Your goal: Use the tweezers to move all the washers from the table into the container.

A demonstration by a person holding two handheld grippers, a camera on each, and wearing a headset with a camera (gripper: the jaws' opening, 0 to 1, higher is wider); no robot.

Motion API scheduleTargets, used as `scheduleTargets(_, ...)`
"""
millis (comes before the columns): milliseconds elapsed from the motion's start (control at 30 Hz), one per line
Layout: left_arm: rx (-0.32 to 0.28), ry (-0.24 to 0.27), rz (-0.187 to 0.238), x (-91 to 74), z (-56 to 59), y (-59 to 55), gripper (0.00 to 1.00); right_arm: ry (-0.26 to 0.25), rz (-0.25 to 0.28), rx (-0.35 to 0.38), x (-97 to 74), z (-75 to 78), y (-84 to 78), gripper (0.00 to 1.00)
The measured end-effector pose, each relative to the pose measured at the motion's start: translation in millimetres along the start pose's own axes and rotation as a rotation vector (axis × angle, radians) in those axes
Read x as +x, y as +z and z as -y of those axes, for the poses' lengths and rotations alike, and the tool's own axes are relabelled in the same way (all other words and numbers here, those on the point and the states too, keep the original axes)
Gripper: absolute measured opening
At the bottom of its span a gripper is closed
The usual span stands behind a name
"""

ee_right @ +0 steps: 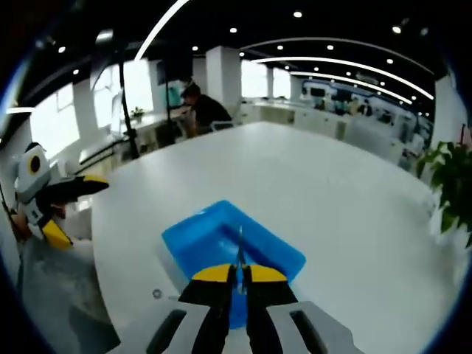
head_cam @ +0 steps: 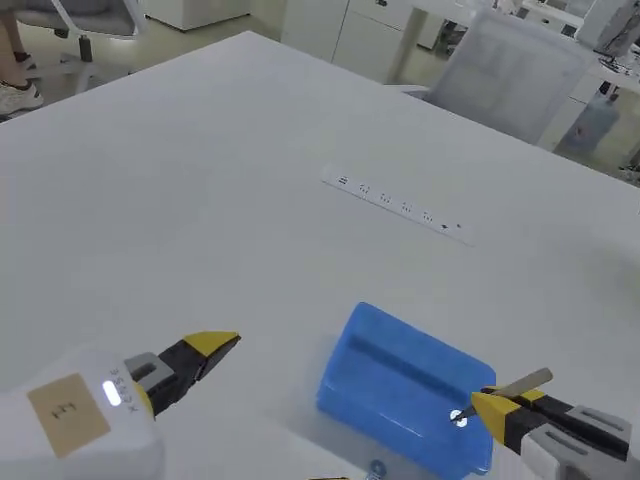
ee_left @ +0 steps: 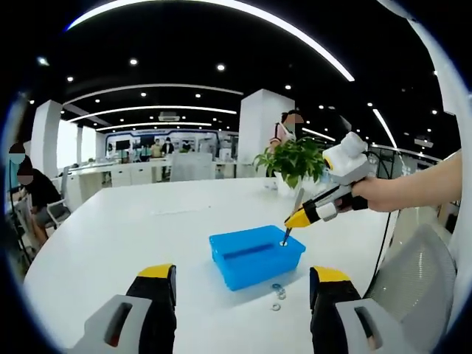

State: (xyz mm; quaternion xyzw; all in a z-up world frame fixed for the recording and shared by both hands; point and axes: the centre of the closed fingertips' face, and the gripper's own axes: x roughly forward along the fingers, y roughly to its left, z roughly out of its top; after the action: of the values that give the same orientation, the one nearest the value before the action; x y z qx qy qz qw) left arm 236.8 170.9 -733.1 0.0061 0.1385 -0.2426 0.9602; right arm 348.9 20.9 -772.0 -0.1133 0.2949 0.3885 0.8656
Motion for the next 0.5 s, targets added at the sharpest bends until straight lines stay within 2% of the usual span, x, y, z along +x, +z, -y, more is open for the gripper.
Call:
scheduleTargets(33,0.002,-0.001,-0.003,0.1,0.2,-0.5,0.74,-0.006,-0.017,0.013,2.2,3.9,-4.6,0.03)
scheduleTargets(67,0.005,-0.002,-0.006,-1.9,-7.0,-7.7,0.74,-0.006,-0.022,0.019,4.0,6.2,-6.8,0.03)
scheduleTargets(100,0.007,-0.003,-0.006,-2.3,-8.1,-8.7,0.74,-0.005,-0.027,0.028,6.1,7.4,-9.2,0.03)
scheduleTargets(300,0.015,-0.006,-0.016,-0.5,-4.0,-7.8,0.73,0.006,-0.041,0.065,18.1,11.9,-16.1,0.03)
scheduleTargets(500,0.018,-0.011,-0.027,1.7,2.6,-4.4,0.72,0.015,-0.066,0.041,29.4,10.3,-20.1,0.03)
